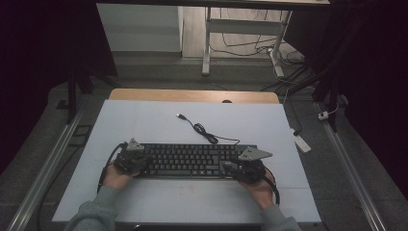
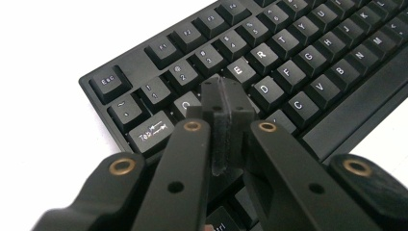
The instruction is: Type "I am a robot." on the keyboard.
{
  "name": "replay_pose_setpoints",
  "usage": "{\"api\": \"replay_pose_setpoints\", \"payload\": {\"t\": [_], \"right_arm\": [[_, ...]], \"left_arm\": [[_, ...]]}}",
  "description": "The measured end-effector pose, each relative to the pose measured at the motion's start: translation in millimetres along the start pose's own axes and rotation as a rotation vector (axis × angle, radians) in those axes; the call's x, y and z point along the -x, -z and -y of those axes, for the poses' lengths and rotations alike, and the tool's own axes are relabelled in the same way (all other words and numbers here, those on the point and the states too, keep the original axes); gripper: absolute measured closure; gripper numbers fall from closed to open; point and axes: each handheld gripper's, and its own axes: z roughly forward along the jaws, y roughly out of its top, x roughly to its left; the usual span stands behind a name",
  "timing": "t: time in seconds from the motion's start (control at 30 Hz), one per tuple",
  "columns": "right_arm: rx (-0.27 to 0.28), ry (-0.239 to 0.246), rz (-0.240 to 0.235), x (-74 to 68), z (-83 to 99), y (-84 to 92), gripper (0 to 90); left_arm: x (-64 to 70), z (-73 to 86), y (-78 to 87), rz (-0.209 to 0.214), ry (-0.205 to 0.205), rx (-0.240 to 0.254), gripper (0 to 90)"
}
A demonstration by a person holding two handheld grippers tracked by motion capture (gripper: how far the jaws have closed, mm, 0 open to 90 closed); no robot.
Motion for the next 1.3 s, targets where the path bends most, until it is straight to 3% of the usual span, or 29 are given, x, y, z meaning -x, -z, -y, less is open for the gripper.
{"api": "replay_pose_setpoints", "payload": {"t": [0.57, 0.73, 0.9, 1.0, 1.07, 1.3], "right_arm": [[-0.003, 0.003, 0.003, -0.6, 0.1, -0.9, 57.0], [-0.004, 0.001, 0.005, -0.6, 0.0, -0.4, 56.9], [-0.002, 0.004, 0.006, -0.2, -0.1, 0.0, 56.9], [-0.002, 0.007, 0.010, 0.3, -0.1, 0.3, 56.8], [0.000, 0.006, 0.008, 0.7, 0.0, 0.2, 56.8], [-0.001, 0.007, 0.012, 1.2, 0.4, 0.3, 56.6]], "left_arm": [[-0.4, 1.8, -3.9, -0.003, 0.003, -0.009, 88.9], [1.8, -0.4, 2.5, 0.018, 0.010, 0.046, 88.1], [1.7, -2.0, 9.4, 0.057, 0.027, 0.098, 77.4], [1.7, -3.1, 14.4, 0.068, 0.035, 0.139, 62.0], [1.5, -4.0, 17.3, 0.077, 0.041, 0.159, 58.8], [2.9, -5.8, 22.6, 0.108, 0.046, 0.181, 44.1]]}}
